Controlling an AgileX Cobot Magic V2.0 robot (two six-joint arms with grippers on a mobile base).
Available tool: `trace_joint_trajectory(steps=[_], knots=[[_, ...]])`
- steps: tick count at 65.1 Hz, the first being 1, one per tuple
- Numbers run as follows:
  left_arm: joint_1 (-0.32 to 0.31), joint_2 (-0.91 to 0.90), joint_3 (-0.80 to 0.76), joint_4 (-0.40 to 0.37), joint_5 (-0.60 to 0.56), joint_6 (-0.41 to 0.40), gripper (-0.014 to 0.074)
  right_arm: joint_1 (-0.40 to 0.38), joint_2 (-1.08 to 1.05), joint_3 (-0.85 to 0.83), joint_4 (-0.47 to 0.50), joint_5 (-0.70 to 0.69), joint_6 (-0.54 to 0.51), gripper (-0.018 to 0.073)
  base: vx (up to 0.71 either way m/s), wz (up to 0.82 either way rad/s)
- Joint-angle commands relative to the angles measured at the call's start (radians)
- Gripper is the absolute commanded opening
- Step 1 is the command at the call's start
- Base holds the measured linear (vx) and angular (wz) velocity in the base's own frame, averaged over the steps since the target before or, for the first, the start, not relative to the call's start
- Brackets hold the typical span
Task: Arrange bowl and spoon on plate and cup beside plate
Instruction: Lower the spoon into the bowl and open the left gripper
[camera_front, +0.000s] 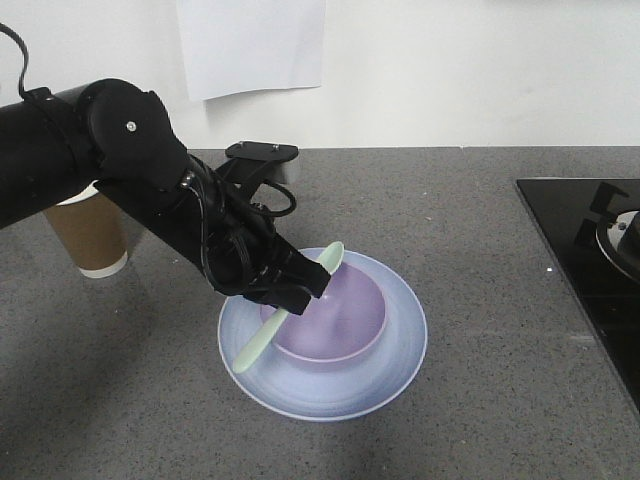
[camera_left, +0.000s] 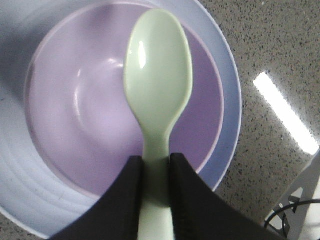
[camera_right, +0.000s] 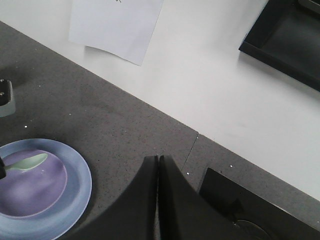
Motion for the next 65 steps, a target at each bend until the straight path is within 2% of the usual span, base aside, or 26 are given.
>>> trace_joint_trajectory(steps=[1,23,35,50,65], knots=[[-0.006,-0.040,-0.029,-0.032,-0.056,-0.011,-0.0007,-0.004,-0.008,-0.022,-0.008,-0.066,0.002,-0.0005,0.00,0.00],[-0.006,-0.038,-0.029,-0.033,-0.094,-0.010,0.0006,-0.004,-0.008,-0.022,-0.008,-0.066,0.002,-0.0005,0.00,0.00],[-0.006,-0.038,-0.029,-0.032,-0.092,0.002,0.0053,-0.004,-0.008,-0.022,-0.008,-0.066,0.005,-0.0005,0.00,0.00],[-0.006,-0.038,-0.029,-0.032,-0.096,0.002,0.0192,-0.004,-0.008,-0.022,-0.008,-0.066,0.008,-0.0005,0.00,0.00],[-0.006,-0.038,-0.029,-0.033,-0.101,0.001,0.0392,-0.004,-0.008,-0.022,-0.008,-0.066,0.009,-0.0005,0.00,0.00]])
